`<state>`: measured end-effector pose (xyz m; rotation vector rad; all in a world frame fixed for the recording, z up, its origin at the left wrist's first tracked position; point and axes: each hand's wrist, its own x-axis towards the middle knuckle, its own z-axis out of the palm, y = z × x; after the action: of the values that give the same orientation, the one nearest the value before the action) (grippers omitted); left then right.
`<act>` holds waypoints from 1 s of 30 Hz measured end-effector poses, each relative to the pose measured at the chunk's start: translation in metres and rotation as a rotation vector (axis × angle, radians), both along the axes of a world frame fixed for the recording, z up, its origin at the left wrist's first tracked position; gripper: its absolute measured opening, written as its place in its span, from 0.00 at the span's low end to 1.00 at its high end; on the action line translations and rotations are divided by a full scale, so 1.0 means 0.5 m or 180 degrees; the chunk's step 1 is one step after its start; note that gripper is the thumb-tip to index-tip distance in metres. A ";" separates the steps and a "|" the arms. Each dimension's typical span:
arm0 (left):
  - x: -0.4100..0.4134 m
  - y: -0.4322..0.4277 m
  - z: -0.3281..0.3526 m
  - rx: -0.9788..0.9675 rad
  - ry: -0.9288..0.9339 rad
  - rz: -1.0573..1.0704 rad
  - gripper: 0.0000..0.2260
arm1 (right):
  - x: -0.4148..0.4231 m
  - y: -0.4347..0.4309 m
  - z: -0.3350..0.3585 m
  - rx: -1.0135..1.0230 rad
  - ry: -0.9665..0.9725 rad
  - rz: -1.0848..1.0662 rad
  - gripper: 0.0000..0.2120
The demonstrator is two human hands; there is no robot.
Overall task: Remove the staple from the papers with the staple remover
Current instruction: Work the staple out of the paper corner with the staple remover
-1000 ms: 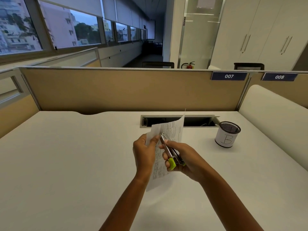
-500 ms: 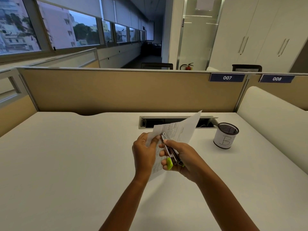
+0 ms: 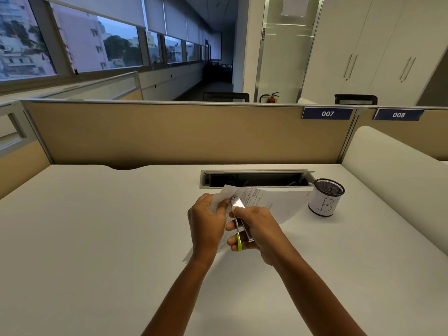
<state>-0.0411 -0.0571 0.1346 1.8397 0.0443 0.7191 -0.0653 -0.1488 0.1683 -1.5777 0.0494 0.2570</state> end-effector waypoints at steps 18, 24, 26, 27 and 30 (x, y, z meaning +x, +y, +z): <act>0.003 -0.005 -0.007 -0.0295 0.0127 -0.0260 0.07 | 0.006 -0.037 0.015 0.0608 0.0586 0.0390 0.12; 0.003 -0.008 -0.014 -0.0058 -0.0024 -0.0103 0.08 | 0.007 -0.028 0.001 0.0213 0.0398 0.0168 0.10; 0.002 -0.010 -0.015 -0.0016 -0.0073 -0.0059 0.08 | 0.008 -0.025 -0.003 0.0045 0.0260 0.0097 0.10; 0.002 -0.010 -0.015 0.0004 -0.0093 -0.0046 0.08 | 0.008 -0.022 -0.004 -0.0033 0.0179 0.0073 0.10; -0.001 -0.014 -0.009 0.0117 -0.0244 -0.0008 0.06 | 0.015 -0.022 -0.020 -0.0520 -0.0190 -0.0183 0.11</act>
<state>-0.0415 -0.0642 0.1302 1.8453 -0.0215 0.7927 -0.0577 -0.1596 0.1582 -1.7427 0.0706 0.1640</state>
